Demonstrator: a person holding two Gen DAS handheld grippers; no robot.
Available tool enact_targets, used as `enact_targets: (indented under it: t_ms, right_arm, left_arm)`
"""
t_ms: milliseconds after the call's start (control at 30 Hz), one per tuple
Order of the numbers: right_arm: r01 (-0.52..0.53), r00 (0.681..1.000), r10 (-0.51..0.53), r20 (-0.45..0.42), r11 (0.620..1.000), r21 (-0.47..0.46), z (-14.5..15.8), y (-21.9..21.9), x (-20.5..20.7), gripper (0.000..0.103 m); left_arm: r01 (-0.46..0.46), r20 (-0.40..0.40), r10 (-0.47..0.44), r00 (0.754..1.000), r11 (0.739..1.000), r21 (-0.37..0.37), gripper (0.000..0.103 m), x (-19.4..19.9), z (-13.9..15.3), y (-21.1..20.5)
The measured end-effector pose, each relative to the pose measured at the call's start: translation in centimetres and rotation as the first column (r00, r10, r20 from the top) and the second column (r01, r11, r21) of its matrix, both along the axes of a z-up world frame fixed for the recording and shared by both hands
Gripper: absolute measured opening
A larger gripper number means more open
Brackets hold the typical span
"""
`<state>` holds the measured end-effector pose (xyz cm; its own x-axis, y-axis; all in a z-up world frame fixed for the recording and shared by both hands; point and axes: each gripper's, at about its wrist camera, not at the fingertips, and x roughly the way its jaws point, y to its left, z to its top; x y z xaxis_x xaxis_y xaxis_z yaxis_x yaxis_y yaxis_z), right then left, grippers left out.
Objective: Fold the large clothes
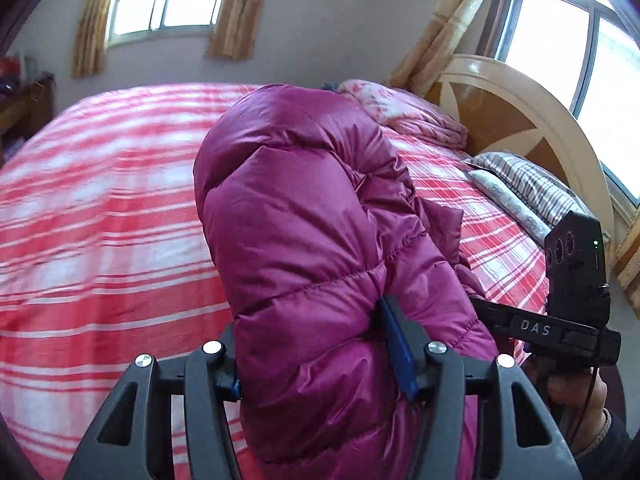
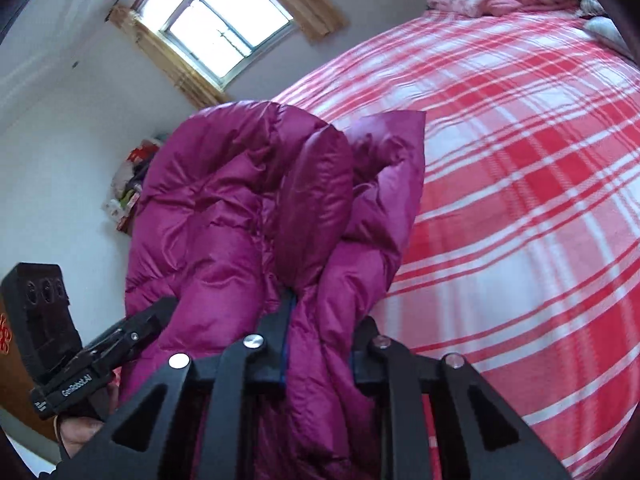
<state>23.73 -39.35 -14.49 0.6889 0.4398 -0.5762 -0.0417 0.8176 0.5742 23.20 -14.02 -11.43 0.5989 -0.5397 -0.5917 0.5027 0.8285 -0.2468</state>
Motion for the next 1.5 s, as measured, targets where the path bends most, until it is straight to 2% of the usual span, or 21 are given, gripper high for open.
enact_targets:
  t_ms: [167, 300, 533, 633, 733, 800, 900, 967, 1033, 1233, 1267, 1333, 1500]
  right_arm:
    - [-0.123, 0.992, 0.122, 0.01, 0.992, 0.016, 0.4, 7.0, 1.1, 0.023]
    - [-0.216, 0.976, 0.216, 0.008, 0.976, 0.016, 0.3, 12.4, 1.7, 0.023]
    - [-0.347, 0.938, 0.347, -0.012, 0.938, 0.016, -0.4, 20.5, 2.9, 0.023]
    - [-0.381, 0.924, 0.381, -0.031, 0.924, 0.015, -1.3, 22.7, 3.8, 0.023]
    - [-0.39, 0.919, 0.39, -0.05, 0.921, 0.011, -2.3, 24.0, 4.8, 0.023]
    - [-0.387, 0.921, 0.386, -0.056, 0.922, 0.001, -2.6, 24.3, 5.4, 0.023]
    - [-0.383, 0.922, 0.38, -0.071, 0.924, -0.022, -2.8, 24.0, 5.9, 0.024]
    - [-0.378, 0.924, 0.375, -0.078, 0.925, -0.033, -2.8, 25.4, 6.4, 0.027]
    - [-0.368, 0.928, 0.364, -0.08, 0.929, -0.033, -2.7, 25.5, 6.0, 0.033]
    - [-0.31, 0.95, 0.307, -0.054, 0.948, -0.064, -1.5, 24.7, 4.7, 0.05]
    - [-0.294, 0.956, 0.292, -0.041, 0.953, -0.072, -1.0, 24.1, 3.9, 0.051]
    - [-0.256, 0.966, 0.257, -0.01, 0.962, -0.096, 0.2, 23.5, 2.8, 0.061]
    - [-0.207, 0.972, 0.22, 0.081, 0.967, -0.148, 3.2, 22.9, -0.4, 0.065]
  left_arm:
    - [-0.107, 0.041, 0.105, 0.994, 0.993, 0.042, 0.057, -1.5, 0.9, 6.5]
    - [-0.186, 0.05, 0.184, 0.982, 0.981, 0.062, 0.057, -2.7, 0.6, 11.5]
    - [-0.299, 0.053, 0.295, 0.954, 0.95, 0.089, 0.057, -3.9, -0.8, 17.8]
    - [-0.333, 0.037, 0.331, 0.943, 0.939, 0.091, 0.057, -4.0, -1.9, 20.1]
    - [-0.36, 0.011, 0.361, 0.933, 0.928, 0.097, 0.057, -4.0, -3.7, 22.1]
    - [-0.377, -0.005, 0.379, 0.925, 0.921, 0.096, 0.061, -3.9, -5.0, 23.1]
    - [-0.42, -0.025, 0.424, 0.905, 0.903, 0.092, 0.073, -3.5, -6.6, 24.2]
    - [-0.451, -0.026, 0.454, 0.891, 0.889, 0.081, 0.084, -3.5, -7.0, 24.8]
    - [-0.479, -0.004, 0.481, 0.876, 0.873, 0.089, 0.088, -4.2, -7.1, 25.2]
    - [-0.501, 0.068, 0.496, 0.865, 0.855, 0.137, 0.089, -5.7, -5.7, 25.2]
    - [-0.509, 0.086, 0.502, 0.861, 0.85, 0.133, 0.089, -6.2, -5.2, 25.3]
    - [-0.52, 0.114, 0.509, 0.853, 0.848, 0.107, 0.089, -7.3, -4.2, 25.7]
    - [-0.524, 0.159, 0.512, 0.844, 0.85, 0.049, 0.089, -9.3, -2.2, 26.8]
